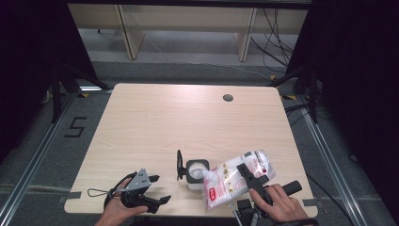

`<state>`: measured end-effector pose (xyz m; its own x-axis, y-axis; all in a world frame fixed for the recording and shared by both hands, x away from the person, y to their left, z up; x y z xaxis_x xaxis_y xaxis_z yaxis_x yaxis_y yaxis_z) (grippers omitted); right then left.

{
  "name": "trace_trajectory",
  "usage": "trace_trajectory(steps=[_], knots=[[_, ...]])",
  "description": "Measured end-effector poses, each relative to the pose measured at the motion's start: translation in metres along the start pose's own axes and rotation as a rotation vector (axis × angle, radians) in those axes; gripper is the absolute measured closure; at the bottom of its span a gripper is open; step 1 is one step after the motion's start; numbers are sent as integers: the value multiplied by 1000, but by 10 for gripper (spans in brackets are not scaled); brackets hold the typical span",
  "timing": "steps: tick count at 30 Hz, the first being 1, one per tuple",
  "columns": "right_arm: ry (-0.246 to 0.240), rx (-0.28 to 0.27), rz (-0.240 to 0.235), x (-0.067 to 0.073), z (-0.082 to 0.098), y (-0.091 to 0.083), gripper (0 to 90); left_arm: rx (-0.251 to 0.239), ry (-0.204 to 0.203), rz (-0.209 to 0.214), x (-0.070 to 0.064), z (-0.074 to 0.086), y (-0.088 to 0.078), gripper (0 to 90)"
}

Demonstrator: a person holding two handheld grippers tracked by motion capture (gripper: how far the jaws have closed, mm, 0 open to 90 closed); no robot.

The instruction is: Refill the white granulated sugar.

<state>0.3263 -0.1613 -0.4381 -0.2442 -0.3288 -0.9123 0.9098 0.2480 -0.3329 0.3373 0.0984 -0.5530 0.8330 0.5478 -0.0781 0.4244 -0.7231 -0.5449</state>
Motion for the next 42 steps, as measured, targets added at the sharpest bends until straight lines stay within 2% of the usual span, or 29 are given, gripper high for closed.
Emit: trace_trajectory(steps=[2,5,6,14,18,19,20,22,25,26,27,28,29,30,31,32,33,34,35,36,37,38,39,40,41,42], knots=[[33,12,-7,3,2,-1,600,0,-1,-2,0,0,0,168],[22,15,-26,5,2,0,601,0,0,0,0,0,0,168],[10,10,-21,3,2,0,601,1,1,0,0,0,0,168],[5,-12,-4,1,1,1,602,0,0,-1,0,0,0,168],[32,-14,-4,2,2,0,603,0,1,-1,0,0,0,168],[55,6,-19,4,4,-2,604,0,1,-1,0,0,0,168],[66,-10,-9,4,3,0,604,0,-1,0,0,0,0,168],[56,-27,-7,3,2,1,604,17,3,2,0,1,-1,168],[96,-28,-26,5,4,1,607,12,6,-4,1,0,-2,168],[117,-30,-42,9,5,2,608,11,-5,-6,0,1,-2,168],[98,-53,-24,5,4,3,612,13,-2,-8,1,1,-2,168],[154,-45,-41,10,5,3,618,14,-1,-9,1,1,-2,168],[120,-68,-29,6,5,4,626,14,-1,-9,1,1,-2,168],[149,-75,-41,8,6,4,636,14,9,-7,1,1,-2,168],[156,-93,-38,8,6,5,652,12,7,-4,1,0,-2,168],[184,-90,-53,12,8,6,668,11,-5,-4,0,1,-1,168],[223,-89,-66,17,8,6,684,13,8,-2,1,0,-2,168],[180,-105,-60,13,8,7,690,15,30,-4,2,0,-2,168],[205,-111,-81,18,9,9,695,10,24,-3,2,0,-1,168],[178,-104,-105,26,9,10,701,14,23,-1,1,0,-2,168],[178,-104,-105,26,9,10,701,15,-2,-10,1,1,-2,168],[149,-112,-100,27,7,11,702,10,-5,-5,0,0,-1,168],[182,-122,-105,29,6,11,703,8,-11,-6,0,0,-1,168],[184,-133,-103,29,5,11,704,13,-8,-4,1,1,-1,168],[159,-144,-88,26,4,12,704,11,-6,-8,1,1,-2,168],[176,-135,-97,29,4,12,704,21,8,-14,3,1,-2,168]])
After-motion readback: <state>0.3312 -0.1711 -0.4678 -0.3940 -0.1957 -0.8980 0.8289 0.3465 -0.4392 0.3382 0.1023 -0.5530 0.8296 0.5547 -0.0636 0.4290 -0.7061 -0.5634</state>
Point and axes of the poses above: each handheld gripper's, and its own axes: y roughly forward along the jaws, z roughly out of its underside, x roughly to its left, the point moved 9 cm from there along y, roughly forward along the jaws, and after that the axes turned 2 degrees about y, right-handed, at the moved point
